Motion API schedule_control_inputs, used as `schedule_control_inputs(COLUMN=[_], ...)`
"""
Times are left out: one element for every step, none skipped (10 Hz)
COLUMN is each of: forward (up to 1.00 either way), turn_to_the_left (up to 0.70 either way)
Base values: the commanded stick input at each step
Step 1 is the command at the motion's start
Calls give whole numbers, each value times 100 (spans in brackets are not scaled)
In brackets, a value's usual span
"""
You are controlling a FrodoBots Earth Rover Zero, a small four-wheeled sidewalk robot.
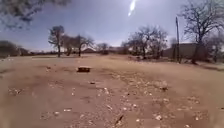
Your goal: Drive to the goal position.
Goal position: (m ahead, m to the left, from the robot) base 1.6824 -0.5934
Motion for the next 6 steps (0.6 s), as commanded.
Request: schedule_control_inputs(forward=[100, 100, 100, 100, 100, 100], turn_to_the_left=[0, 0, 0, 0, 0, 0])
